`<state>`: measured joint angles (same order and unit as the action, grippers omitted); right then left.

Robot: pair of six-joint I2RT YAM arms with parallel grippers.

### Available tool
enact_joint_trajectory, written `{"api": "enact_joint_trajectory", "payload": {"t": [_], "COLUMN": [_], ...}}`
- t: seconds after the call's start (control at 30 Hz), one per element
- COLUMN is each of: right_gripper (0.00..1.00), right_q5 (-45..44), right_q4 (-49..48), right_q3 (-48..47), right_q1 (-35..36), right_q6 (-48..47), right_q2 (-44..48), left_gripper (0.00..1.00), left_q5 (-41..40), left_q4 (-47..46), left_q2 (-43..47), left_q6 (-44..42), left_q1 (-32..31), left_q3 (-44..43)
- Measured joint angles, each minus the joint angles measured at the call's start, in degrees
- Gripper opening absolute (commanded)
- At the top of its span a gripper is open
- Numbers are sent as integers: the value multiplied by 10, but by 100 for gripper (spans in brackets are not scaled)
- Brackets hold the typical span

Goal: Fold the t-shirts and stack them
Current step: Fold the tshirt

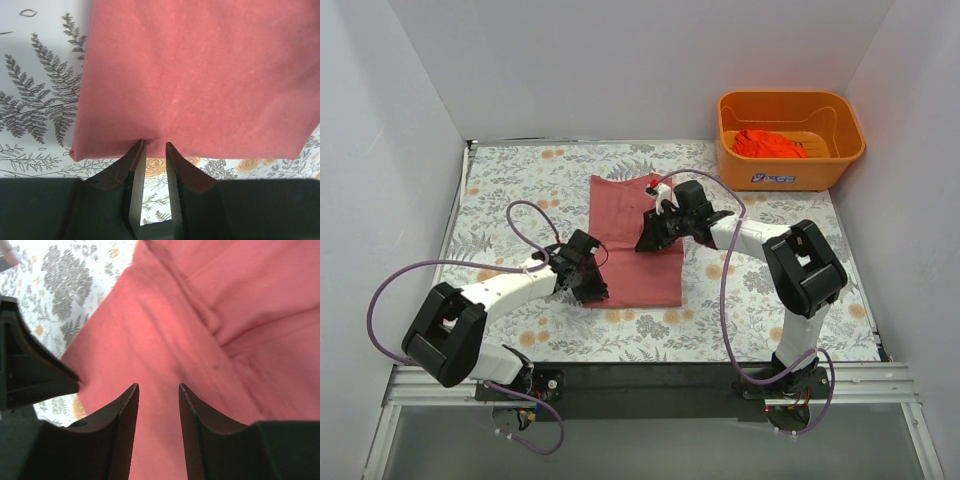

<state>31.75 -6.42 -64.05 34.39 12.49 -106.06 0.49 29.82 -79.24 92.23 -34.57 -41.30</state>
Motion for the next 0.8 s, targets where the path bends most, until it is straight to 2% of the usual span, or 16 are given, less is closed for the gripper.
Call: {"api": "enact_joint_trajectory", "payload": {"t": [0.17,0.3,0.47,0.8], "right_gripper": [48,46,44,40], "right_q5": [-2,11,42,107], "right_q4": [39,98,127,176], "right_q3": [-15,-83,-144,-171], "right_q1": [-40,-61,-73,-76], "right_q6": [-46,-99,-146,-197], "right_q2": [2,-21,-71,-151], "left_gripper": [25,25,25,25], "left_q5": [19,36,50,73], "left_q4": [-2,-19,-26,-35], "left_q2": [-9,-43,-96,-141], "left_q6": [-24,-46,-65,-79], "left_q1": [0,0,-5,-17], "left_q3": [-37,-73,-103,-116]}}
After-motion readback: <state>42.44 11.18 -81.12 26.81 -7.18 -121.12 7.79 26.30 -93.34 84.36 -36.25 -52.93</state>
